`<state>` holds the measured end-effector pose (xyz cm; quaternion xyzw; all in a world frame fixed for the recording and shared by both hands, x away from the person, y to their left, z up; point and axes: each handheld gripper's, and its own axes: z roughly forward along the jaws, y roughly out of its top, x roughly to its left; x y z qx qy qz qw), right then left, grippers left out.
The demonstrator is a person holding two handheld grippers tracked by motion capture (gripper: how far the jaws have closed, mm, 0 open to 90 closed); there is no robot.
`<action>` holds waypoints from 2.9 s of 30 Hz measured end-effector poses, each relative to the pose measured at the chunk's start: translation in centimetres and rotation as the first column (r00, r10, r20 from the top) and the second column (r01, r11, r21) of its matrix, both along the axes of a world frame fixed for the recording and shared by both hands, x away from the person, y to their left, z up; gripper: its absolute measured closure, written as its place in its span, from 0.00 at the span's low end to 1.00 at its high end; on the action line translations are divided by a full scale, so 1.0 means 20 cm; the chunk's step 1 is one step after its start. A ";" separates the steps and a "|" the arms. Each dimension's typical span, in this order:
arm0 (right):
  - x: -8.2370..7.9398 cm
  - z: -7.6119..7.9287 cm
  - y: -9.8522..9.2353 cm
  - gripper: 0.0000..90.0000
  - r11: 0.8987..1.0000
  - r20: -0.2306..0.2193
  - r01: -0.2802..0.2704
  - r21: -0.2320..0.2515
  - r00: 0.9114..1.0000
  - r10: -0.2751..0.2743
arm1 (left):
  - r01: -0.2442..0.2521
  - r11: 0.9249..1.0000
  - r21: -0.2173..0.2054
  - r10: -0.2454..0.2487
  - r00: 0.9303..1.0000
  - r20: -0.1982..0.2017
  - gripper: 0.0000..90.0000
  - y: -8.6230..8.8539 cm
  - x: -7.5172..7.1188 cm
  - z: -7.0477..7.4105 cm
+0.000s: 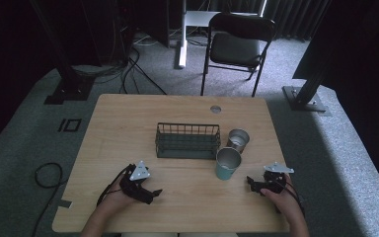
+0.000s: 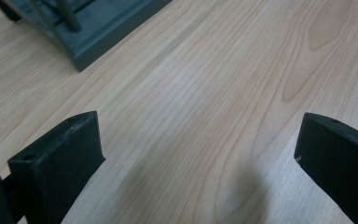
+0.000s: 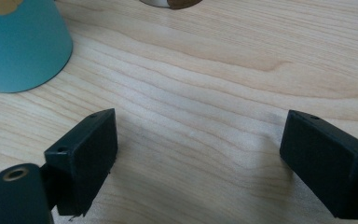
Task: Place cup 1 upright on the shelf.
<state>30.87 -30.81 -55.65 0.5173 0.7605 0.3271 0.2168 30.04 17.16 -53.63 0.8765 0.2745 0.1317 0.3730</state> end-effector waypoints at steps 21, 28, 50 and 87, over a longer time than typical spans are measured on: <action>0.00 0.00 0.00 0.12 1.000 0.000 0.000 0.000 1.000 0.000 | 0.074 0.997 -0.005 -0.074 0.997 0.008 0.02 -0.17 0.05 0.01; 0.00 0.00 0.00 0.12 1.000 0.000 0.000 0.000 1.000 0.000 | 0.101 0.995 -0.005 -0.101 0.995 0.013 0.02 -0.22 0.07 0.03; 0.00 0.00 0.00 0.12 1.000 -0.001 0.001 0.000 1.000 -0.001 | 0.173 0.984 -0.038 -0.172 0.985 0.024 0.02 -0.44 0.13 0.06; 0.00 0.00 0.00 0.12 1.000 0.000 0.001 0.001 1.000 -0.001 | 0.233 0.969 -0.083 -0.228 0.971 0.070 0.02 -0.83 0.21 0.10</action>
